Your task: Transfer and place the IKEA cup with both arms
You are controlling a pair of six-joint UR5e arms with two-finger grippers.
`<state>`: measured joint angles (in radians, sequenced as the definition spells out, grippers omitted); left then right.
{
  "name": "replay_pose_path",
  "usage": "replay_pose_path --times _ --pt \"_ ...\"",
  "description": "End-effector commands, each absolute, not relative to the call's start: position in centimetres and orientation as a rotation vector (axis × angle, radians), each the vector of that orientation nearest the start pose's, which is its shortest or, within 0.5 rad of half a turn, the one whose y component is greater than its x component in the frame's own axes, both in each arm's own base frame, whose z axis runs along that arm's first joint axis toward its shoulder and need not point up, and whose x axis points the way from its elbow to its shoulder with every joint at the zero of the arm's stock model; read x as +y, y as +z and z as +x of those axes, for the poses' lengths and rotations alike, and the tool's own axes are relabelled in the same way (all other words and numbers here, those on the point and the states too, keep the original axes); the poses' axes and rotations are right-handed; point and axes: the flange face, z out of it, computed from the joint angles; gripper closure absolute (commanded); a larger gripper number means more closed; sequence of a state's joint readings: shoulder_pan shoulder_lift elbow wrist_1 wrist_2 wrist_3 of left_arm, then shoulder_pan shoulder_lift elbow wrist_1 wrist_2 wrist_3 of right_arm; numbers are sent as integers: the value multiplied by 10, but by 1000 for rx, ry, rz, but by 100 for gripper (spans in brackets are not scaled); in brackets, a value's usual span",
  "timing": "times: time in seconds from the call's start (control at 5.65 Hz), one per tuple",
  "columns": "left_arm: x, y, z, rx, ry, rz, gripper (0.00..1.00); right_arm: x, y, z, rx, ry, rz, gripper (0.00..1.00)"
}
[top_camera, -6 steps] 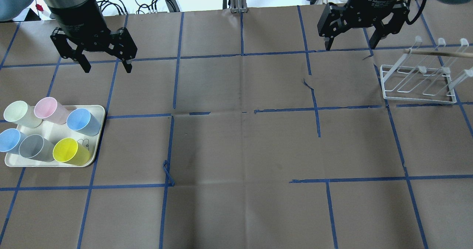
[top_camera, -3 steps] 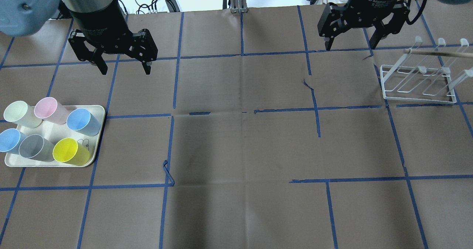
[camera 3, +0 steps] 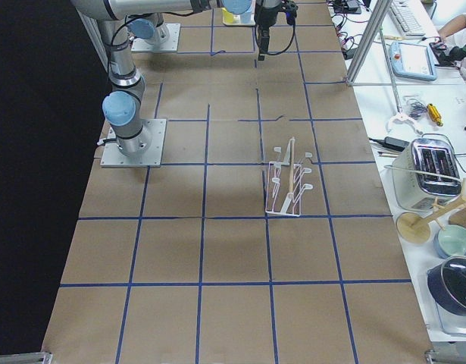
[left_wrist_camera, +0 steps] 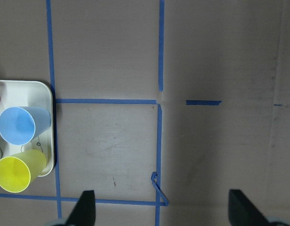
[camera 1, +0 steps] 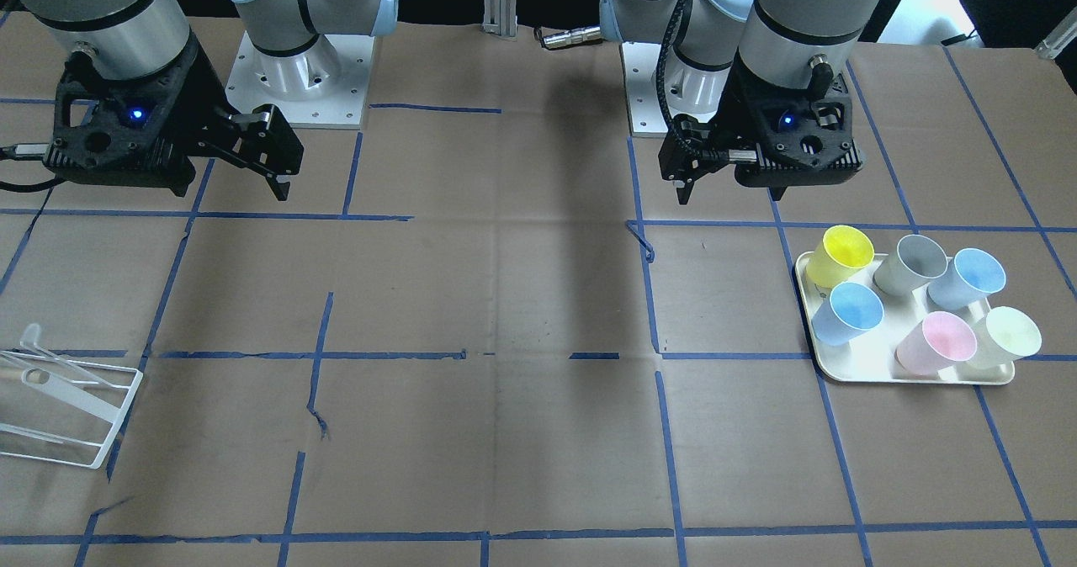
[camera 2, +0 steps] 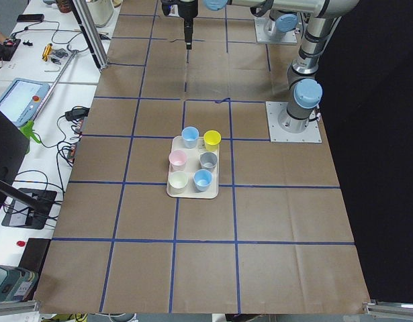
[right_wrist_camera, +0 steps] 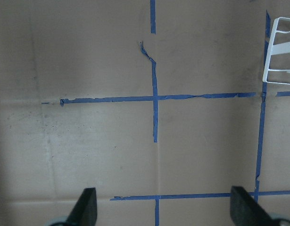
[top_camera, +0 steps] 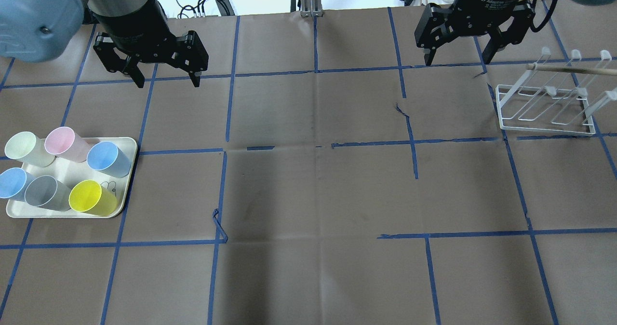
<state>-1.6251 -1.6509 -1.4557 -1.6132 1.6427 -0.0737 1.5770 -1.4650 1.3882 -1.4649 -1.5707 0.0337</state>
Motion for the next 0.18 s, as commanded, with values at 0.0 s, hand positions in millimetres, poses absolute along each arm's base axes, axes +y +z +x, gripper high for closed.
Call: replay_pose_path --times 0.0 --pt "-517 500 -155 3093 2 -45 2 -532 513 137 3142 48 43 0"
